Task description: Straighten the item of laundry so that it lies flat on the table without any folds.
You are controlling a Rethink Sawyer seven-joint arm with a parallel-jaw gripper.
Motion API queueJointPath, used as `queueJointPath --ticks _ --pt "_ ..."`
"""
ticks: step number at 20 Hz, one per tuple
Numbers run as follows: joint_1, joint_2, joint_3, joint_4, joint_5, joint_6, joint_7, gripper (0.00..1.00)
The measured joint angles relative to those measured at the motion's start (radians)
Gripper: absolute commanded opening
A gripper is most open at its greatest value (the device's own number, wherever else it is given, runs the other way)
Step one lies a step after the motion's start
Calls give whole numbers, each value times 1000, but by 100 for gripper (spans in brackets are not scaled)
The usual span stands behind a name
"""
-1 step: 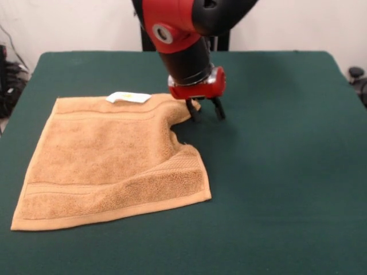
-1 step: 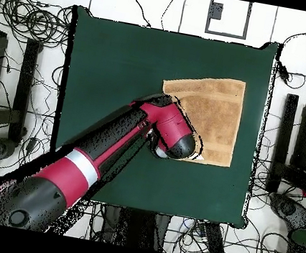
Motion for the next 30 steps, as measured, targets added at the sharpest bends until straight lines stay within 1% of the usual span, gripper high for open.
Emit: queueJointPath --ticks 6,13,21,30 --pt "-2 5 0 -15 -38 -3 0 100" --pt "-12 8 0 -15 -62 -3 0 100" --pt "-15 10 -5 -15 -109 -3 0 100" --pt "-16 -10 -26 -15 -167 -27 0 100"
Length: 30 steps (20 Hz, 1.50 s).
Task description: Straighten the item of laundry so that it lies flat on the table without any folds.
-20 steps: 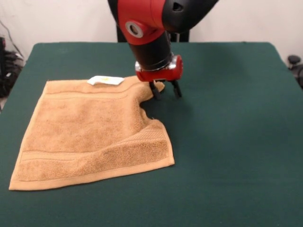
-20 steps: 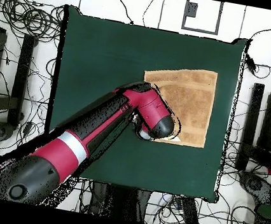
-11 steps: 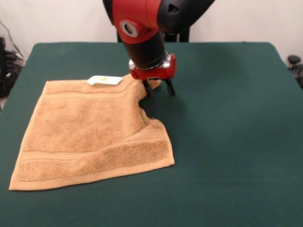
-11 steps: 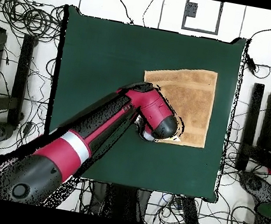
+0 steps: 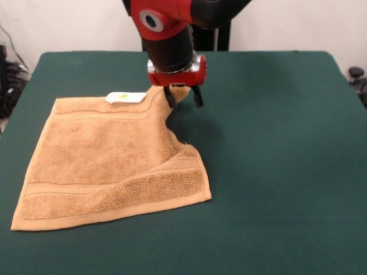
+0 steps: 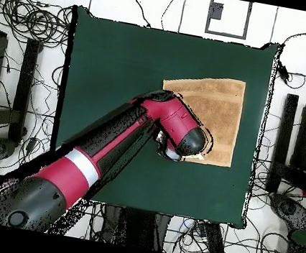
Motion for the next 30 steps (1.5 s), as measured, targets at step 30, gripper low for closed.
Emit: queueJointPath --ticks 30 --pt "-10 8 -28 0 -39 -44 0 100"
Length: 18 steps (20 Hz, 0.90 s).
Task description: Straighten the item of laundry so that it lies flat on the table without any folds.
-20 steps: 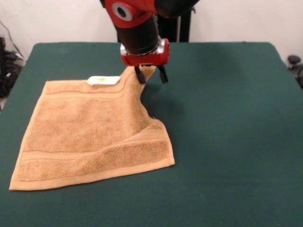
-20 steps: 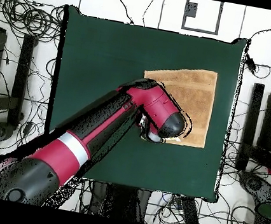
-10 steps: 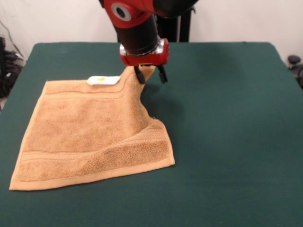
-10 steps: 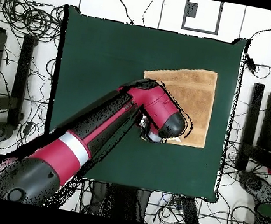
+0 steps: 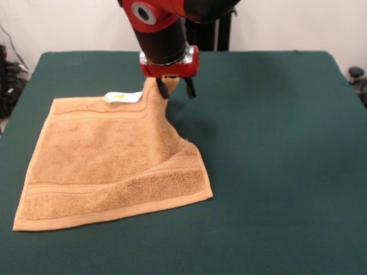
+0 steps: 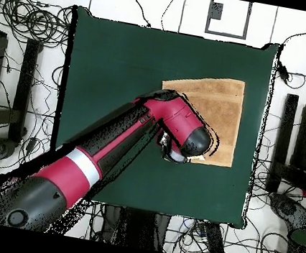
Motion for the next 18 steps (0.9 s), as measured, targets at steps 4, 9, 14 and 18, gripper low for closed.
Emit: queueJointPath --ticks 4,9,14,18 --pt "0 14 -12 0 -14 0 0 100" --pt "0 25 -25 -1 -18 0 0 100" --pt "0 59 -32 -2 -19 0 0 100" --pt "0 80 -34 -2 -19 0 0 100"
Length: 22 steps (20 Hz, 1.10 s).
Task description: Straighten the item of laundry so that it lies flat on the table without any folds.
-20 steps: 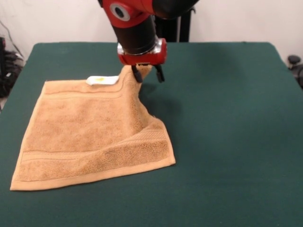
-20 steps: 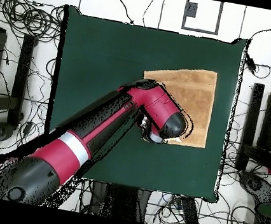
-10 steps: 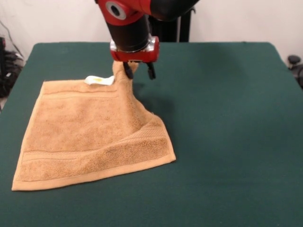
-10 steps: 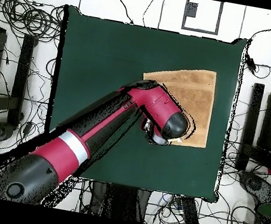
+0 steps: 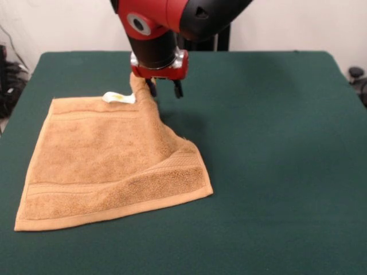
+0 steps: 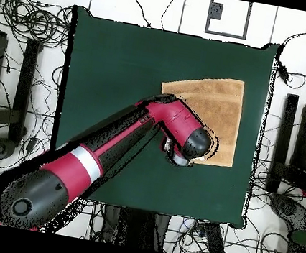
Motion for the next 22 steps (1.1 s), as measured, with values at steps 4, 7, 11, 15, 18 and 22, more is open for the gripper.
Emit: queueJointPath --ticks 4,7,11,15,18,22 --pt "0 26 -7 0 -4 0 0 100" --pt "0 42 -26 -1 -23 0 0 100" --pt "0 62 -59 -2 -65 0 0 100" --pt "-1 65 -79 -5 -86 0 0 100" --pt "-1 65 -89 -8 -92 0 0 100" --pt "-2 65 -91 -13 -92 0 0 100"
